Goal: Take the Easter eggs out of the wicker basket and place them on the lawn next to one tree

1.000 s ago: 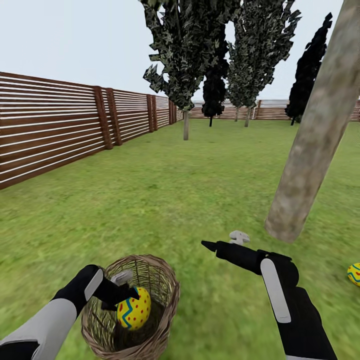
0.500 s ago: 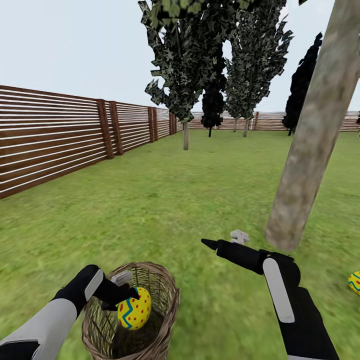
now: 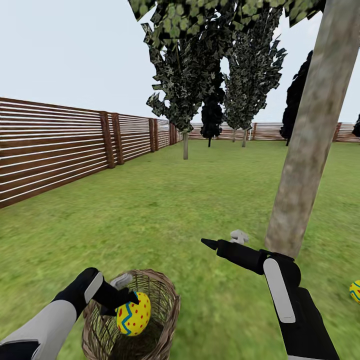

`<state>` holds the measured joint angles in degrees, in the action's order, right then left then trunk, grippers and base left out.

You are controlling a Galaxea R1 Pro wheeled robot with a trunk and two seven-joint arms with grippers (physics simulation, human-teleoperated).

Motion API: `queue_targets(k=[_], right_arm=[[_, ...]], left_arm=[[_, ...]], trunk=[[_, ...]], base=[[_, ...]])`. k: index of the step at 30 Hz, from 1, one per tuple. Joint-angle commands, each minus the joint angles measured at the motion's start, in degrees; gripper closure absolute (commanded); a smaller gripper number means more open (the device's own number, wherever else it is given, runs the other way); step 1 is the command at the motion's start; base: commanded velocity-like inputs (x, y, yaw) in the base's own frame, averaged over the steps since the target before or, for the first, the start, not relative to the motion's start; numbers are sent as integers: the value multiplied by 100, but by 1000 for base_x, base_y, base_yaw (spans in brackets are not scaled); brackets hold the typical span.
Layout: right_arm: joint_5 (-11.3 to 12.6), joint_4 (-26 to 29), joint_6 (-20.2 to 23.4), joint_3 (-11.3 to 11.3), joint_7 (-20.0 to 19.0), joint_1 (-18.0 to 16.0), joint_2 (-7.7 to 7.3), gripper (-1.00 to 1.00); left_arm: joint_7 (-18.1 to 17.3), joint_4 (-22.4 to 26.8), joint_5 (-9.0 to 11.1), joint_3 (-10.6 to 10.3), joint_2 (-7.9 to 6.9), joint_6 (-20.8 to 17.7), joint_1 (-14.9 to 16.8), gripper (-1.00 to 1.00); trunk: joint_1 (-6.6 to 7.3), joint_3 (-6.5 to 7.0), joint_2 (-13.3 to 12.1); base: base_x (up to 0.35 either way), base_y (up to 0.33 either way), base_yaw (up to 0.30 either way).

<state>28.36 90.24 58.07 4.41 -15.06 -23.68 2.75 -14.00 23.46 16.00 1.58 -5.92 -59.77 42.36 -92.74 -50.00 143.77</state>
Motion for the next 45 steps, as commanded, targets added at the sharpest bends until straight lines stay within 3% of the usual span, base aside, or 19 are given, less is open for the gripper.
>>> queue_targets(k=[1, 41, 45], right_arm=[[-51, 2, 29, 16, -58, -5, 6, -100], [-54, 2, 29, -28, -58, -13, 9, -100], [-51, 2, 29, -28, -58, -13, 8, -100]], left_arm=[[-41, -56, -25, 18, 2, -23, 5, 100], [-84, -409, -17, 18, -11, -23, 0, 100], [-85, -413, -17, 19, -14, -23, 0, 100]], trunk=[[4, 17, 1], [107, 903, -53], [195, 975, -213]], base=[[0, 0, 0], [0, 0, 0], [0, 0, 0]])
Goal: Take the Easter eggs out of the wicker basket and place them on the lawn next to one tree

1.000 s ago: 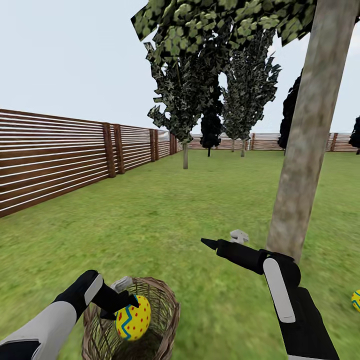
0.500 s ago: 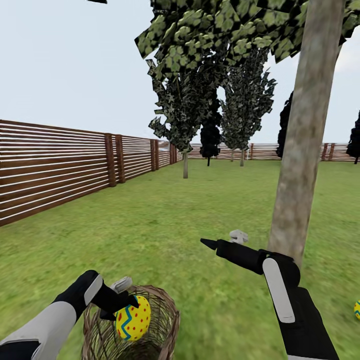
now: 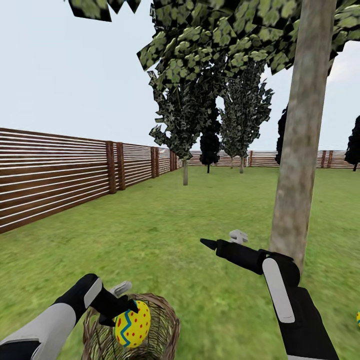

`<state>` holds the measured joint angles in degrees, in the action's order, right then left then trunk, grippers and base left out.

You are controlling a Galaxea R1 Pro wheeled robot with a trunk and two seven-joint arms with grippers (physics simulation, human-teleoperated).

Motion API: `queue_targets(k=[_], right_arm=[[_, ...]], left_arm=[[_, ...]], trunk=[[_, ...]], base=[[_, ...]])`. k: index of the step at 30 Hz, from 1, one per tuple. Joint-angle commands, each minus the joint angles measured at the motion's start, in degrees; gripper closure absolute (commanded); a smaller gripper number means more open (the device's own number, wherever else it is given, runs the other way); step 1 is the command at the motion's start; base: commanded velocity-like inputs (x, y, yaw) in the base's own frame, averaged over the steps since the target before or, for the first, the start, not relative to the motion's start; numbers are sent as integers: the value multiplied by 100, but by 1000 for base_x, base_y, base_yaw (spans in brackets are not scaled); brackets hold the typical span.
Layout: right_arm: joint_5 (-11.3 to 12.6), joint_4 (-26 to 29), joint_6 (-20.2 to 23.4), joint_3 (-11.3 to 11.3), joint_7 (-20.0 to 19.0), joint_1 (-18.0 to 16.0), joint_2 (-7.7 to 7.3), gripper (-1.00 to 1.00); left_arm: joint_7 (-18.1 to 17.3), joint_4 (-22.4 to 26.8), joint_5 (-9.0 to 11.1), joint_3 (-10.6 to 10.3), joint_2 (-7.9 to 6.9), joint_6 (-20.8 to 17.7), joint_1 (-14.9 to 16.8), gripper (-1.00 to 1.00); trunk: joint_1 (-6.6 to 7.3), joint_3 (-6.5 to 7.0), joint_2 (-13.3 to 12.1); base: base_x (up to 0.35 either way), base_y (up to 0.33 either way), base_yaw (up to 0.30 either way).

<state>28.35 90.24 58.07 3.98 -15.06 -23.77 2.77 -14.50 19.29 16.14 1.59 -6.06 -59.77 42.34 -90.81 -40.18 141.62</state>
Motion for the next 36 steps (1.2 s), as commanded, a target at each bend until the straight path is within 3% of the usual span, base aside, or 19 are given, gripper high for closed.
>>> queue_targets(k=[1, 36], right_arm=[[-50, 2, 29, 15, -58, -5, 6, -100], [-49, 2, 29, 7, -58, -5, 9, -100]], left_arm=[[-36, 4, -32, 17, 0, -23, 2, 100], [-44, 4, -32, 16, 1, -23, 2, 100]], trunk=[[24, 11, -38], [793, 639, -1442]], base=[[0, 0, 0], [0, 0, 0]])
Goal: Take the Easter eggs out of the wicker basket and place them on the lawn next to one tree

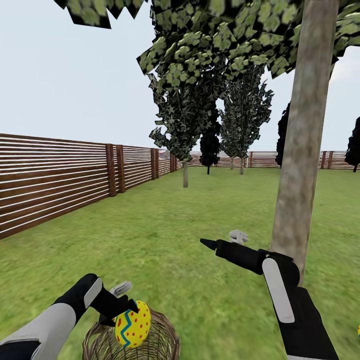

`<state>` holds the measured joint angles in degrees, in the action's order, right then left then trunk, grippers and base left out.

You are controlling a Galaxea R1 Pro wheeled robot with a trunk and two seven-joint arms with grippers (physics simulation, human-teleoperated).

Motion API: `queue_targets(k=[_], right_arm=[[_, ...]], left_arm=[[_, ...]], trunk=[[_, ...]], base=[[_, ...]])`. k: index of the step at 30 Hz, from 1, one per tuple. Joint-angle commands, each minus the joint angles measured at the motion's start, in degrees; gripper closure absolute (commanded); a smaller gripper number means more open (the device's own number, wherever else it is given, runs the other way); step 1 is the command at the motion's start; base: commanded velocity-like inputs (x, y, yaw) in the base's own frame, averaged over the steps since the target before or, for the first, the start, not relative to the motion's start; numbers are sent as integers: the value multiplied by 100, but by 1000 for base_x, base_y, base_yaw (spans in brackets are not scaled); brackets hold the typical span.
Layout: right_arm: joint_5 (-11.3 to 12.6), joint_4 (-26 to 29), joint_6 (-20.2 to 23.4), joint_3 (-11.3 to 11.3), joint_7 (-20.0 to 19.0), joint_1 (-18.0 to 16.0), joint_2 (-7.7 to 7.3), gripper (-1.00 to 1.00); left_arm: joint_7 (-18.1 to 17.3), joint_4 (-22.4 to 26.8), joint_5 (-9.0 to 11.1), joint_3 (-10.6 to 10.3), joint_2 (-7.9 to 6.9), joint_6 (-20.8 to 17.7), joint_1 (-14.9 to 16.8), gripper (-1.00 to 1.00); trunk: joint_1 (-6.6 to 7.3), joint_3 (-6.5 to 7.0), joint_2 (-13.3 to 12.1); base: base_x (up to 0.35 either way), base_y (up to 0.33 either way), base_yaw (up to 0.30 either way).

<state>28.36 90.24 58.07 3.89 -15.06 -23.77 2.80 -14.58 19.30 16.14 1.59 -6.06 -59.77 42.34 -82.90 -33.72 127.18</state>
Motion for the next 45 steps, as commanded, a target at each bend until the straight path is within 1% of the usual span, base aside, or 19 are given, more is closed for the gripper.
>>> queue_targets(k=[1, 23, 42, 45], right_arm=[[-50, 2, 29, 15, -58, -5, 4, -100], [-50, 2, 29, 21, -58, -5, 1, -100], [-58, -7, 29, 15, -58, -5, 10, -100], [-58, -7, 29, 15, -58, -5, 10, -100]], left_arm=[[-36, 4, -32, 17, 0, -23, 2, 100], [-31, 13, -32, 17, -1, -23, -3, 100], [-32, 261, -6, 8, 8, -23, -15, 100], [-34, 399, -21, 8, 8, -23, -15, 100]], trunk=[[24, 11, -38], [507, 406, -920], [924, 747, -1682], [990, 801, -1803]], base=[[0, 0, 0], [0, 0, 0], [0, 0, 0], [0, 0, 0]])
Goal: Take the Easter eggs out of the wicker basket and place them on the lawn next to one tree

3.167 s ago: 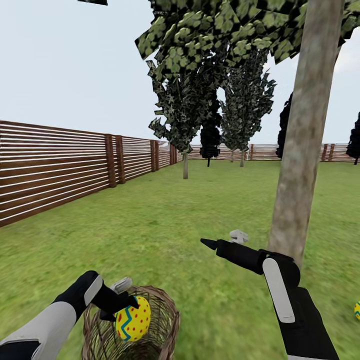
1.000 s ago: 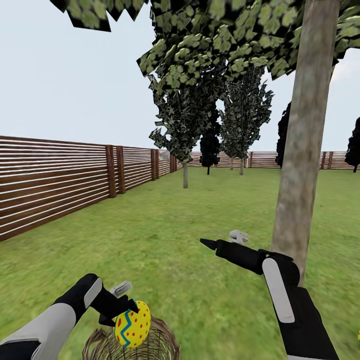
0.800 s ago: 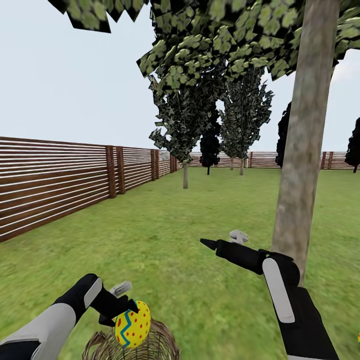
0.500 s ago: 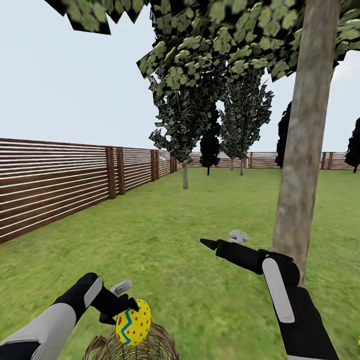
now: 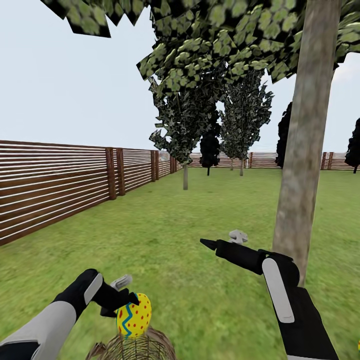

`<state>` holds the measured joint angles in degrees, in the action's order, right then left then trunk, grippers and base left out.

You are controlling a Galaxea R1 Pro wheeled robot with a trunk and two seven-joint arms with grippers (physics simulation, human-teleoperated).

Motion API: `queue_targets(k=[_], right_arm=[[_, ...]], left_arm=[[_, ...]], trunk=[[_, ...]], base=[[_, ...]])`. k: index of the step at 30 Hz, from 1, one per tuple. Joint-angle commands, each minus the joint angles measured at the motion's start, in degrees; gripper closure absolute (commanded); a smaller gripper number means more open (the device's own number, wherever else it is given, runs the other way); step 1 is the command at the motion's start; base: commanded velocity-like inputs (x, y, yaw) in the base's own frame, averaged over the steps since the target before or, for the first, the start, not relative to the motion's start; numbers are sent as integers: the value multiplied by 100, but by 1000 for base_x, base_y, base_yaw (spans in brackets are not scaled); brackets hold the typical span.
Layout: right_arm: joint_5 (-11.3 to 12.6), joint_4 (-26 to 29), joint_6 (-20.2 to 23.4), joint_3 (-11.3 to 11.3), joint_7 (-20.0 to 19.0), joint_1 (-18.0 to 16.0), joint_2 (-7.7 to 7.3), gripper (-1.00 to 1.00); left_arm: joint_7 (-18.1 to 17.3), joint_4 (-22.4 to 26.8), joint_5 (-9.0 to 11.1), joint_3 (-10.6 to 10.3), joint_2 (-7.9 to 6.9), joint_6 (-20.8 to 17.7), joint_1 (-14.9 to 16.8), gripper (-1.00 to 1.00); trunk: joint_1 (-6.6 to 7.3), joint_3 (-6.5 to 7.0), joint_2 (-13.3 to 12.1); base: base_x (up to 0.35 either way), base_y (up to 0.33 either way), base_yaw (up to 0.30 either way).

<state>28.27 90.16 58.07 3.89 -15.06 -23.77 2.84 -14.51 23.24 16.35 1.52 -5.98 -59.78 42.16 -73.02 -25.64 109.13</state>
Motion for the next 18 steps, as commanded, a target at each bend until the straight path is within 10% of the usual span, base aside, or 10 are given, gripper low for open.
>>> queue_targets(k=[1, 18], right_arm=[[-50, 2, 29, 15, -58, -5, 6, -100], [-58, -29, 29, 12, -50, -13, 11, -100]], left_arm=[[-40, 54, -47, 15, 0, -22, 2, 100], [9, 824, -75, -28, 16, -22, 37, 100]], trunk=[[23, 11, -38], [396, 316, -719]], base=[[0, 0, 0], [0, 0, 0]])
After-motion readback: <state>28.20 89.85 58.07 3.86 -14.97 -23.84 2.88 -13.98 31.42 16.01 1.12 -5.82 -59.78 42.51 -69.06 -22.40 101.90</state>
